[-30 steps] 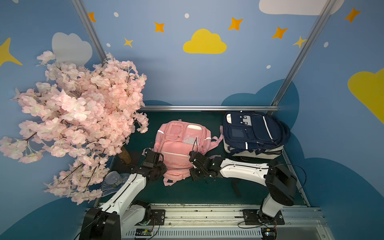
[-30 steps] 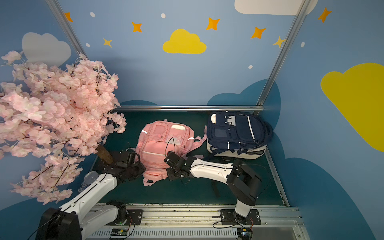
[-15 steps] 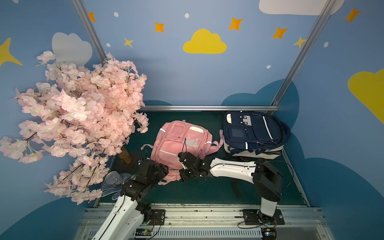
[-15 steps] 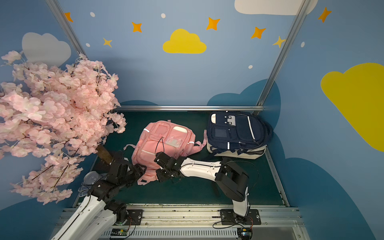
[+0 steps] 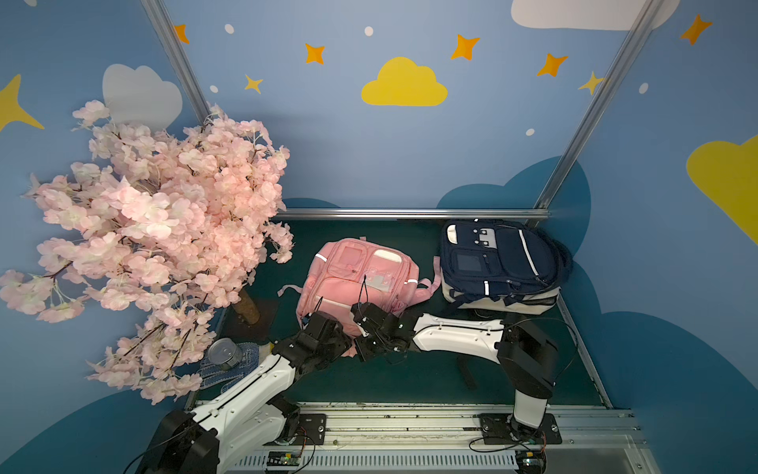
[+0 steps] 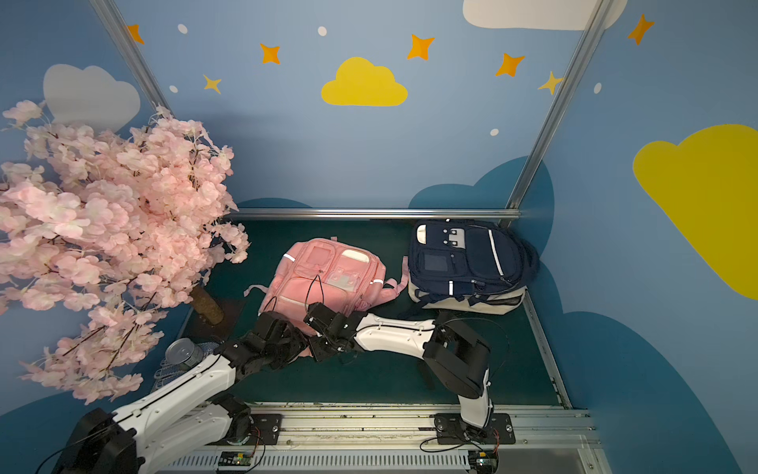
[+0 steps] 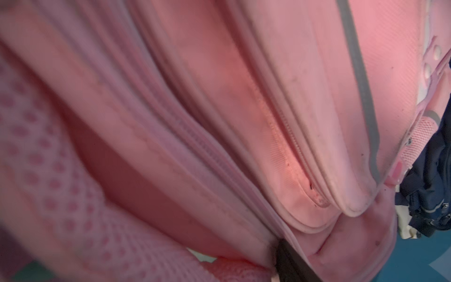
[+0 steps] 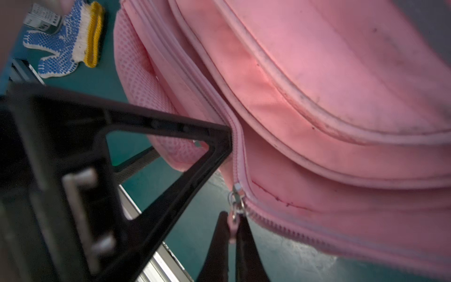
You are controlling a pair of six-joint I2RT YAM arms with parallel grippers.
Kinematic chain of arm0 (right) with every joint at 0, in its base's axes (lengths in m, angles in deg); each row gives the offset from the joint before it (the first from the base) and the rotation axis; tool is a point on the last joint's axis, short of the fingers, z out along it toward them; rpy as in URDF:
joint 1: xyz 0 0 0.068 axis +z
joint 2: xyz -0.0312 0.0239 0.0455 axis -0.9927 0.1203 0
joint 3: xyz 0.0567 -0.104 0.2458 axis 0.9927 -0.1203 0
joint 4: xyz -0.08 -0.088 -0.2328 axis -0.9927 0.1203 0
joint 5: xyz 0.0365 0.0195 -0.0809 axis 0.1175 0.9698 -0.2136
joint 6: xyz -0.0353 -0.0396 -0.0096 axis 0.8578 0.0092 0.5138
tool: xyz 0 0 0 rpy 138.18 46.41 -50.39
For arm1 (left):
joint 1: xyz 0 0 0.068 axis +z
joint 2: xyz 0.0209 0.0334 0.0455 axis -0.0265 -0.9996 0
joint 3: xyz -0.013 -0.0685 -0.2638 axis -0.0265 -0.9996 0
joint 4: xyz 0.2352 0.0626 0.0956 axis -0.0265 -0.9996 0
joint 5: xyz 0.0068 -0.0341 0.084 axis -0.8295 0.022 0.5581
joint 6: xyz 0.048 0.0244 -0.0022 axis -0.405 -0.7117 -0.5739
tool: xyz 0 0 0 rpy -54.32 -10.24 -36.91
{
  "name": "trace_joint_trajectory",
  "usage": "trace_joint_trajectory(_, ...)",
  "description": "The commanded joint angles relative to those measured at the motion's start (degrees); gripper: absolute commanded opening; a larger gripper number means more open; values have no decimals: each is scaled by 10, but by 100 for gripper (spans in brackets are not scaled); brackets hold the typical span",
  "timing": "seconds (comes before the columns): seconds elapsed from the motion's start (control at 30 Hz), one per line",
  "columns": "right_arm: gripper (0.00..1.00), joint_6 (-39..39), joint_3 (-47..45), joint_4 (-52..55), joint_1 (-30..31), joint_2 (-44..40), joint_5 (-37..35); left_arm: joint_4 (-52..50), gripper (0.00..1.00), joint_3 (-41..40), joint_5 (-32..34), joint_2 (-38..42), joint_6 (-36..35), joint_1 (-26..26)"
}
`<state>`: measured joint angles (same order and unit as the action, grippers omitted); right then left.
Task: Zip up the backpack
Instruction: Zip the zipper on the backpack, then adjust the backpack at the center of the board.
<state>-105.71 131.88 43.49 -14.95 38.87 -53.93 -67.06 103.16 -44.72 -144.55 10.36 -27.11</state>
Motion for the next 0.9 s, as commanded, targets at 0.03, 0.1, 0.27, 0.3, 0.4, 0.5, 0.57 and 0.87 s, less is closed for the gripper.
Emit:
trace_joint_trajectory(0.03,0,1,-25,-4,0,-29,0,16,49,-7,36,-8,-13,7)
trace_joint_trajectory(0.1,0,-8,-45,-4,-15,-39,1,12,38,-14,44,4,-18,15)
trace_joint_trajectory(0.27,0,-17,-97,-8,-60,-64,2,-16,21,-30,52,53,-34,46)
trace_joint_trajectory(0.3,0,-18,-106,-9,-71,-69,1,-25,18,-32,54,66,-38,52)
trace_joint_trajectory(0.4,0,-20,-126,-5,-102,-81,-3,-48,14,-35,57,102,-47,67)
trace_joint_trajectory(0.5,0,-18,-139,5,-135,-88,-14,-70,12,-35,58,130,-56,79)
trace_joint_trajectory(0.57,0,-20,-144,5,-156,-88,-14,-77,10,-34,57,143,-61,84)
trace_joint_trajectory(0.87,0,-33,-139,8,-222,-73,-17,-95,3,-17,53,158,-77,90)
